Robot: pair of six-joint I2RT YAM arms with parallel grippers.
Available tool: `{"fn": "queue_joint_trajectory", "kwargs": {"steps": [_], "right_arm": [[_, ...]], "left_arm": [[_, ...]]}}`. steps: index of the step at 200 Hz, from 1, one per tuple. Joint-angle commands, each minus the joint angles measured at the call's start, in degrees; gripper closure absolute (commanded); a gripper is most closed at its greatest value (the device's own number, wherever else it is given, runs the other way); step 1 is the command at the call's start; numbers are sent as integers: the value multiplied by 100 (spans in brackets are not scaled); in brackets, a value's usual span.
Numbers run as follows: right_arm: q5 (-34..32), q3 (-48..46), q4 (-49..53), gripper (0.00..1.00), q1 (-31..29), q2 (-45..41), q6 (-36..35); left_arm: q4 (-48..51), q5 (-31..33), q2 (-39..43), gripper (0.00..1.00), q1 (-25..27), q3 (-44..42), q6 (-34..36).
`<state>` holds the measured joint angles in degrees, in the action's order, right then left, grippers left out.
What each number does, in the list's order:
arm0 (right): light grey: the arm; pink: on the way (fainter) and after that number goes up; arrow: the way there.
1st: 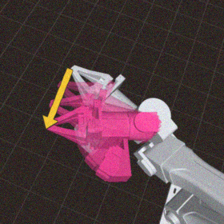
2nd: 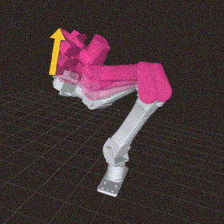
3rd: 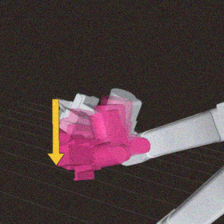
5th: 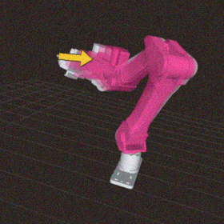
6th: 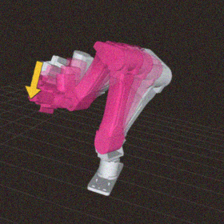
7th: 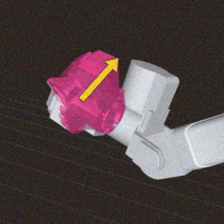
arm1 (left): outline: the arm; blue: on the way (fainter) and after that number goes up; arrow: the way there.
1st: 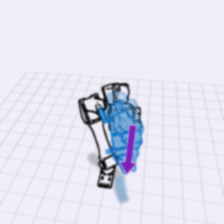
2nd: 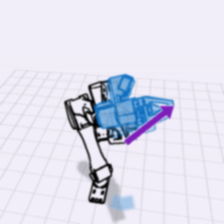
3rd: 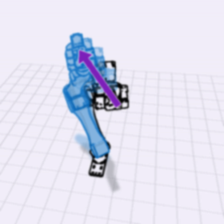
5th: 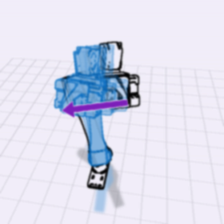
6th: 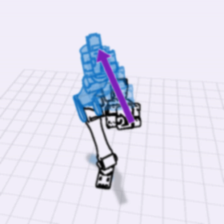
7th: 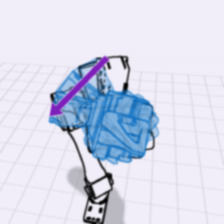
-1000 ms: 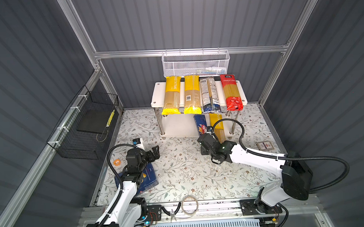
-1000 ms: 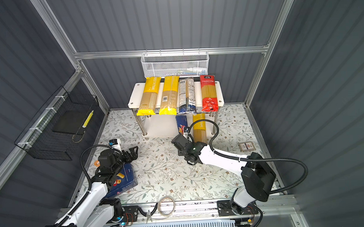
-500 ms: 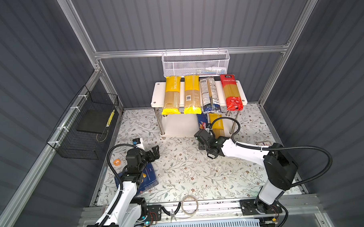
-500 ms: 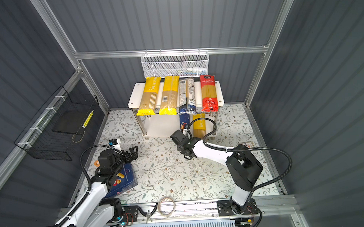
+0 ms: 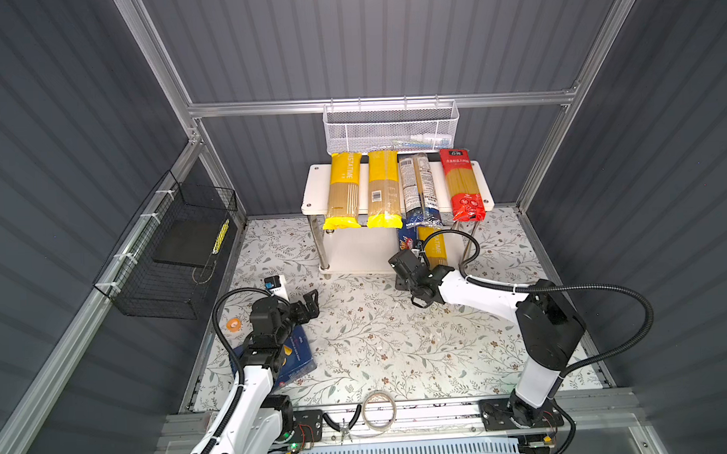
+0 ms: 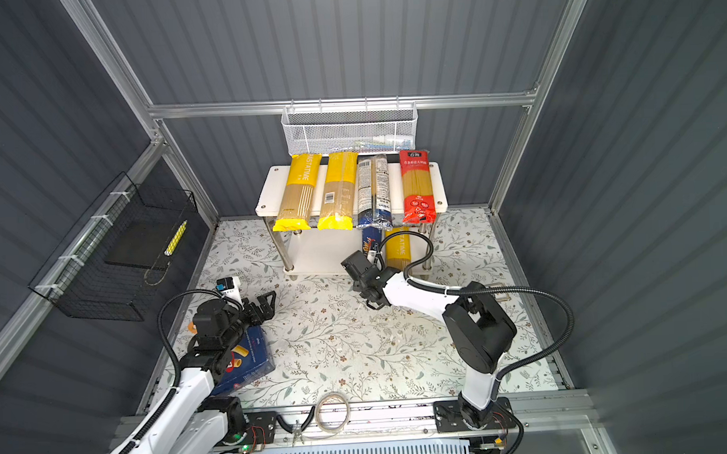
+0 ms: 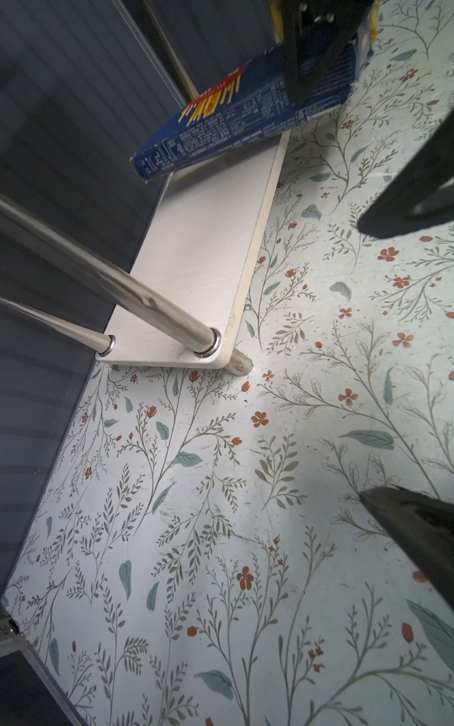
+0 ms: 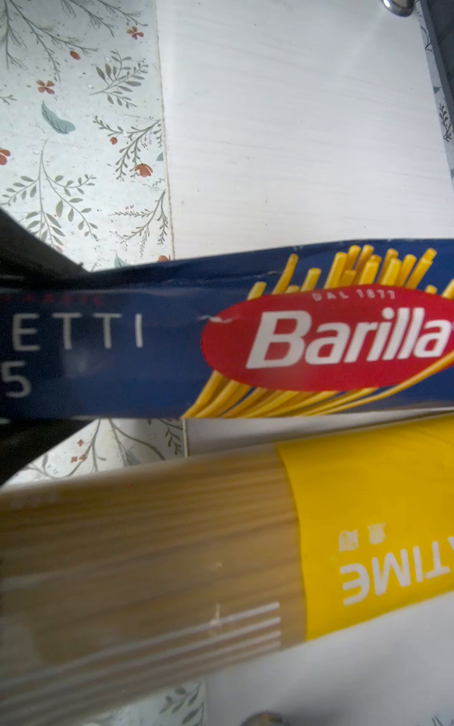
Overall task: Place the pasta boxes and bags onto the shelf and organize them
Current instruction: 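Carry the spaghetti box to the lower shelf beside the yellow bag, then open the right gripper and release the box against the shelf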
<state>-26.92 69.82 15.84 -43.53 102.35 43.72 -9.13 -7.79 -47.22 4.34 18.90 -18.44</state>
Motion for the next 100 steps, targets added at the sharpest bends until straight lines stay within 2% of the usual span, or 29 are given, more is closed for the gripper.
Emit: {"fn": "queue_joint_trajectory", "kwargs": {"steps": [1, 11, 40, 100], "right_arm": [[-223, 314, -586, 44, 81, -41, 53], [-161, 327, -625, 38, 89, -5, 10], [-63, 349, -600, 32, 94, 60, 20], [94, 182, -524, 25, 76, -103, -22]], "left_arm": [[-11, -125, 65, 0, -12, -27, 141], [-2, -107, 64, 0, -12, -18, 142], [42, -47, 52, 0, -12, -9, 147], [86, -16, 78, 1, -12, 9, 148]]}}
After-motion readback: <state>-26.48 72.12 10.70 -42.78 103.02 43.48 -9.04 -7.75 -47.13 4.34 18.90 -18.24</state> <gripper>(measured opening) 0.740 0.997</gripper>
